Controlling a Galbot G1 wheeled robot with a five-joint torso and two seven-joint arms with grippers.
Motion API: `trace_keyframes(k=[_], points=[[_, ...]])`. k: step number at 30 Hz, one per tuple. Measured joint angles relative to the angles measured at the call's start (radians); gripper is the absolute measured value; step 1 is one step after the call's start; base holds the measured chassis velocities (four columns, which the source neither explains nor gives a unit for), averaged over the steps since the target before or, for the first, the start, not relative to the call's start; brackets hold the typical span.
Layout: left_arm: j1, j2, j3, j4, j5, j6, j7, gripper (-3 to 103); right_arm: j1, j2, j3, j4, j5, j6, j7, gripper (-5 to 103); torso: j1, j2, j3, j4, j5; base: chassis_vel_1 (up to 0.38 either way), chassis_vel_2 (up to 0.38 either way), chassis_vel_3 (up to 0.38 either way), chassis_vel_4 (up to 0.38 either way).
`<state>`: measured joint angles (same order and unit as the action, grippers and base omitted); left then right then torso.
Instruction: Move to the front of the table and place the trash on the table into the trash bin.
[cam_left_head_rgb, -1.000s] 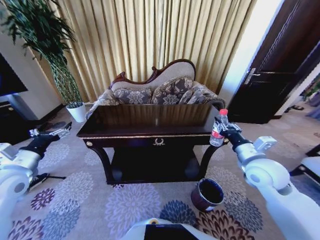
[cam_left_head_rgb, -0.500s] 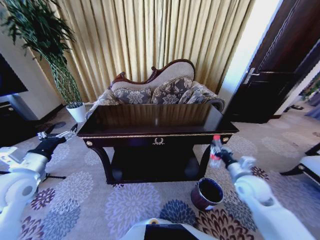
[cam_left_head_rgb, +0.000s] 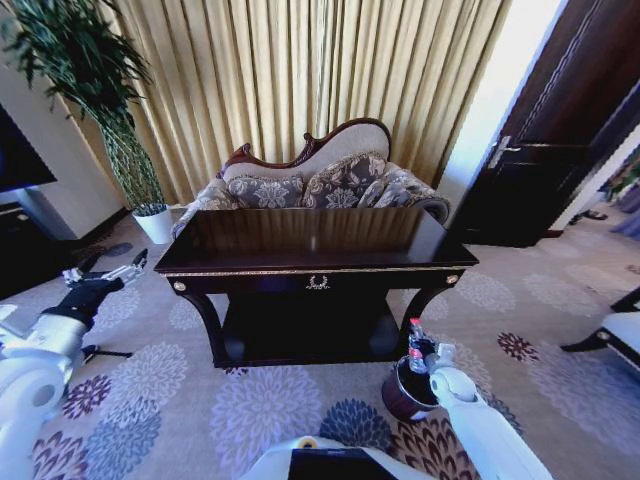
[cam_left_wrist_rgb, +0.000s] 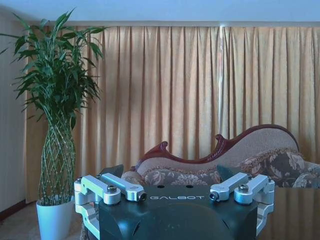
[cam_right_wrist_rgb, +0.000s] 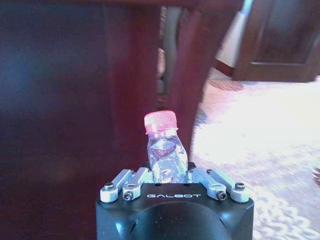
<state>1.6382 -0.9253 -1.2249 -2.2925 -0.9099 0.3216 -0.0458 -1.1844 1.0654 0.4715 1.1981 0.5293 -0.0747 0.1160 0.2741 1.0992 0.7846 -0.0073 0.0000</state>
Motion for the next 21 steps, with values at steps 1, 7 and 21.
trace_keyframes(k=[1,7,21], points=[[0.003,0.001,-0.003,-0.002,0.0,-0.001,0.0,100,0.008,-0.005,0.002,-0.025,0.0,0.008,-0.005,26,0.0,0.0,0.0,0.0,0.0,0.0,0.0,0.0,0.0],[0.013,0.006,-0.012,-0.005,-0.001,-0.004,0.002,100,0.034,-0.031,0.004,-0.148,0.001,0.06,-0.021,26,0.0,0.0,0.0,-0.0002,-0.0002,0.0,0.0,0.0,0.0],[0.018,0.016,-0.008,-0.005,-0.001,-0.006,0.004,100,0.03,-0.014,-0.005,-0.139,0.014,0.074,-0.023,25,0.0,0.0,0.0,0.0002,-0.0004,0.0,0.0,0.0,0.0]])
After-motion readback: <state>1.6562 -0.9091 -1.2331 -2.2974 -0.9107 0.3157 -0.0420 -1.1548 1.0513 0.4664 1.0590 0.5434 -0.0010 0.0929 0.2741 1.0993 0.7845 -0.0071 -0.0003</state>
